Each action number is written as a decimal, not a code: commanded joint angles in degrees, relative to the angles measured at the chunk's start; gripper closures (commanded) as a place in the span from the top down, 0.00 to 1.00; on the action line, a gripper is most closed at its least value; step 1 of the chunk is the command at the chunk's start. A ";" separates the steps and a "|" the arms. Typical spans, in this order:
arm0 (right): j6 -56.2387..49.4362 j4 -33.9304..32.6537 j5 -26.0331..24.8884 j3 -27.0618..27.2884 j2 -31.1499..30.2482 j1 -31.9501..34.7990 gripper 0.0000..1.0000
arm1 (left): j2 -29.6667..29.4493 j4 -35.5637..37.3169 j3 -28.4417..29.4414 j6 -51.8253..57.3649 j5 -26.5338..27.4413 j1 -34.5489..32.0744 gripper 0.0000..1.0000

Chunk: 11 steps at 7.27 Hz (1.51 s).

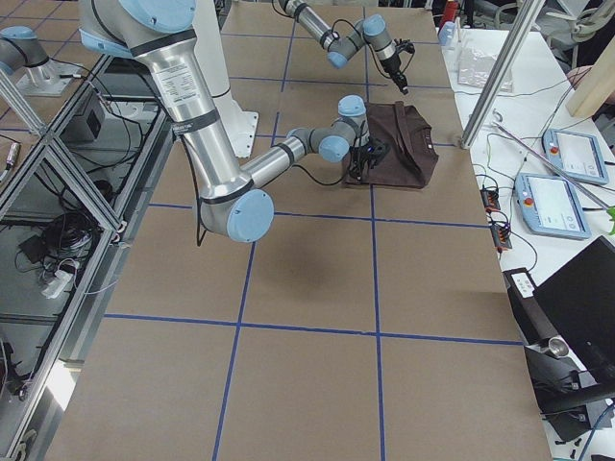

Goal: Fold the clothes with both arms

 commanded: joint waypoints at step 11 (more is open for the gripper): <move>2.28 0.23 -2.63 -1.02 -0.85 -4.36 0.00 | 1.29 -0.66 -0.09 0.45 0.32 -0.16 0.40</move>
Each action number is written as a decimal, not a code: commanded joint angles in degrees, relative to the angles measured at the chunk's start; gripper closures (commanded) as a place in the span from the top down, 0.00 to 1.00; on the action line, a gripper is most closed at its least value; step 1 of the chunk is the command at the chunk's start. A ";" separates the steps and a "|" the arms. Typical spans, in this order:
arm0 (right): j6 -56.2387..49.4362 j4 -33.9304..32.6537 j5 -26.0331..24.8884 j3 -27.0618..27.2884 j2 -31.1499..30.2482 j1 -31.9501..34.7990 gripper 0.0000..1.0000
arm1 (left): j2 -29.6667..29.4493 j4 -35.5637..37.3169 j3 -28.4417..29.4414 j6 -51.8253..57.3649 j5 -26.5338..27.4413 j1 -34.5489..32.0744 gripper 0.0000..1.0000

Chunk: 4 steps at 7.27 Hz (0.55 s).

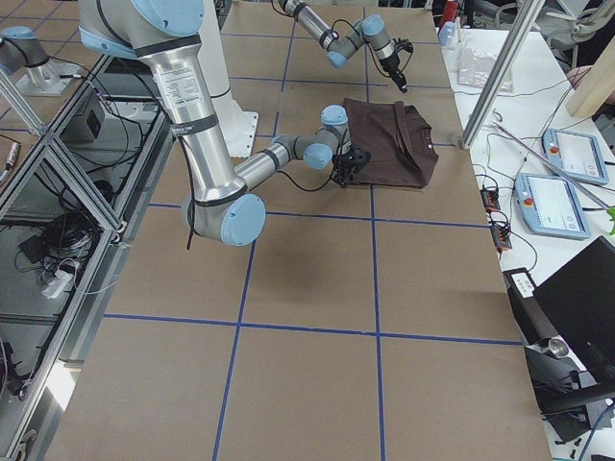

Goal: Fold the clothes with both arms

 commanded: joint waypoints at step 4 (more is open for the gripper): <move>0.61 -4.13 0.44 22.92 -11.94 -5.04 0.00 | 0.30 -0.33 -0.52 0.24 -0.17 0.00 0.39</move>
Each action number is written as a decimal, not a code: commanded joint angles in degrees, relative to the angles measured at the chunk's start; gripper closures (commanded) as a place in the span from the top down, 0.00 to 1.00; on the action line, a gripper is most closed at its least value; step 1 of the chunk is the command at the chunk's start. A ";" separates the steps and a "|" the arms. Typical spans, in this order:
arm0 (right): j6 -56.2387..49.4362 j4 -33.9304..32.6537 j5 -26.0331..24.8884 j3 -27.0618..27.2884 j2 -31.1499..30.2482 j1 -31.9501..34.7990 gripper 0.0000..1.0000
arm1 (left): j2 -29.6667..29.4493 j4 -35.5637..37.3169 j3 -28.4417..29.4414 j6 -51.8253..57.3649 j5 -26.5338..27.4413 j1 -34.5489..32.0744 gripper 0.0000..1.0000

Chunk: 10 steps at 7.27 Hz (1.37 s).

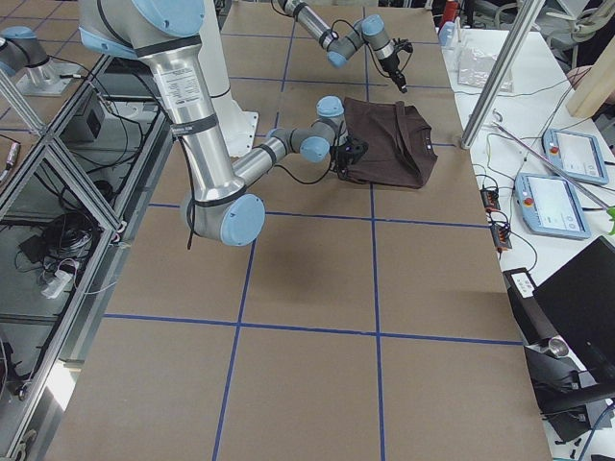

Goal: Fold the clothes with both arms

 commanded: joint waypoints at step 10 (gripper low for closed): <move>7.15 -7.02 8.11 34.18 -19.30 -19.50 1.00 | 14.85 4.54 -27.49 -10.62 -19.27 8.34 0.67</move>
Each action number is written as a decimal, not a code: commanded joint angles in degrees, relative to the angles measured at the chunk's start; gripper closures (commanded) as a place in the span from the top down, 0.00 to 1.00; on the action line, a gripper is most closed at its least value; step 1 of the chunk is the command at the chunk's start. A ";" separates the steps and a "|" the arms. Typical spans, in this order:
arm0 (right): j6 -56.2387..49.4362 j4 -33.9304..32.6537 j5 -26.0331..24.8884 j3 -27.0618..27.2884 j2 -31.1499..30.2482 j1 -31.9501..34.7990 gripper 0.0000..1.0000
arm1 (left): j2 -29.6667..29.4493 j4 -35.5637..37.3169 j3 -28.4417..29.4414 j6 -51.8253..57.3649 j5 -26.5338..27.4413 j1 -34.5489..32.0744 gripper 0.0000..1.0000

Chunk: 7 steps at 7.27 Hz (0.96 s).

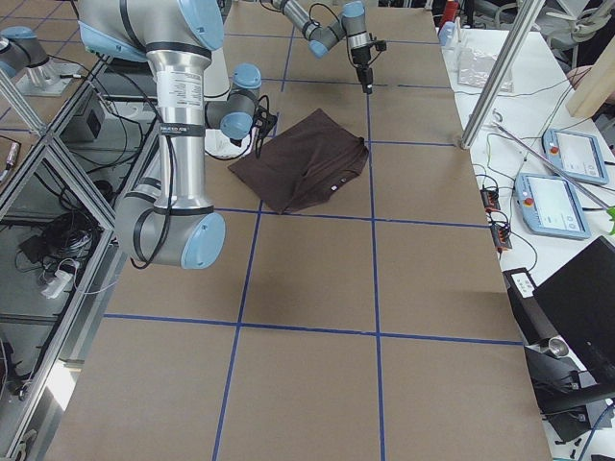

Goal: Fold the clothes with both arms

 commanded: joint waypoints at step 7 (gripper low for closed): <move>-0.79 0.05 -0.69 -3.06 1.77 11.98 1.00 | 6.93 9.89 -9.45 -5.78 7.08 13.23 0.50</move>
